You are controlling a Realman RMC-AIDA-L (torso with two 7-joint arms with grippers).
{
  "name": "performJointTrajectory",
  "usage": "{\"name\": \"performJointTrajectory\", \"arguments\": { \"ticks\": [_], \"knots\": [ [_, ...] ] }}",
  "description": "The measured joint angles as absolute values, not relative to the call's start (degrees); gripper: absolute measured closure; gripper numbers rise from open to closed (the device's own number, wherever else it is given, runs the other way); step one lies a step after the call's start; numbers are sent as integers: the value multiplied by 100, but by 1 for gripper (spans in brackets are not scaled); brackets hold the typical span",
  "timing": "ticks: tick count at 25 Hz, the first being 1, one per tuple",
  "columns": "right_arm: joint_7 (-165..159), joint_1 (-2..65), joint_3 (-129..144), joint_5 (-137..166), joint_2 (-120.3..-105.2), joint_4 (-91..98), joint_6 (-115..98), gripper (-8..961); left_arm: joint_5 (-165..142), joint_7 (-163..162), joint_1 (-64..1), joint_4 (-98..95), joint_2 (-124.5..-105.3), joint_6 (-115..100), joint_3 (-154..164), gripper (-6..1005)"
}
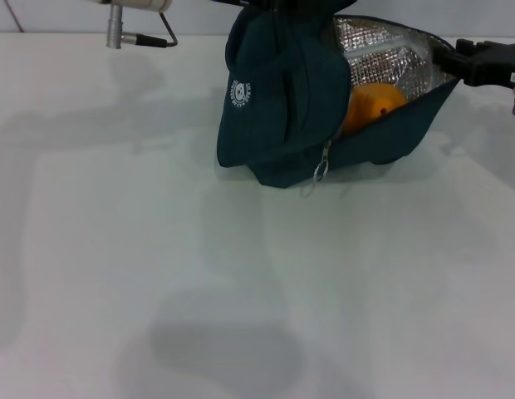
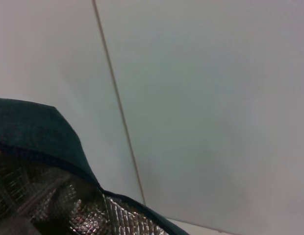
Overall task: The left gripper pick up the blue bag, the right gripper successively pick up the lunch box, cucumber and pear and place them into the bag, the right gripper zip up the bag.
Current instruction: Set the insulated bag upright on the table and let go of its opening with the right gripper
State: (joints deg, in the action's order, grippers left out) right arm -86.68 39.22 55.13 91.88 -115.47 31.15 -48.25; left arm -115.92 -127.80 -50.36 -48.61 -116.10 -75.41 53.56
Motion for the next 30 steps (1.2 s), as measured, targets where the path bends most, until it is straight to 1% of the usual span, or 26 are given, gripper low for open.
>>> {"name": "performJointTrajectory", "arguments": {
  "ticks": [7,12,15,20,23,30],
  "knots": [
    [-8697,3924,5548,9059,-11533,3106,-4913,513,-11592,-12780,-5030,-4861,-11610,-7546,5352,962],
    [-8825,3906,5543,9090,-11435,3038,-5450,733,-11592,-12780,-5026,-4860,-11607,-7550,5352,962],
    [-8910,3854,5477,9036,-11349,3068,-5861,914,-11592,-12780,-4995,-4861,-11612,-7557,5354,962],
    [-8997,3813,5121,9027,-11214,3106,-6651,952,-11592,-12786,-4964,-4861,-11622,-7611,5352,962],
    [-9002,3802,4804,9026,-11122,3100,-7312,951,-11592,-12848,-4926,-4861,-11627,-7755,5352,962],
    [-9187,3734,4050,8972,-10823,3116,-9073,948,-11496,-13080,-4724,-4860,-11648,-8558,5352,962]
  ]
}}
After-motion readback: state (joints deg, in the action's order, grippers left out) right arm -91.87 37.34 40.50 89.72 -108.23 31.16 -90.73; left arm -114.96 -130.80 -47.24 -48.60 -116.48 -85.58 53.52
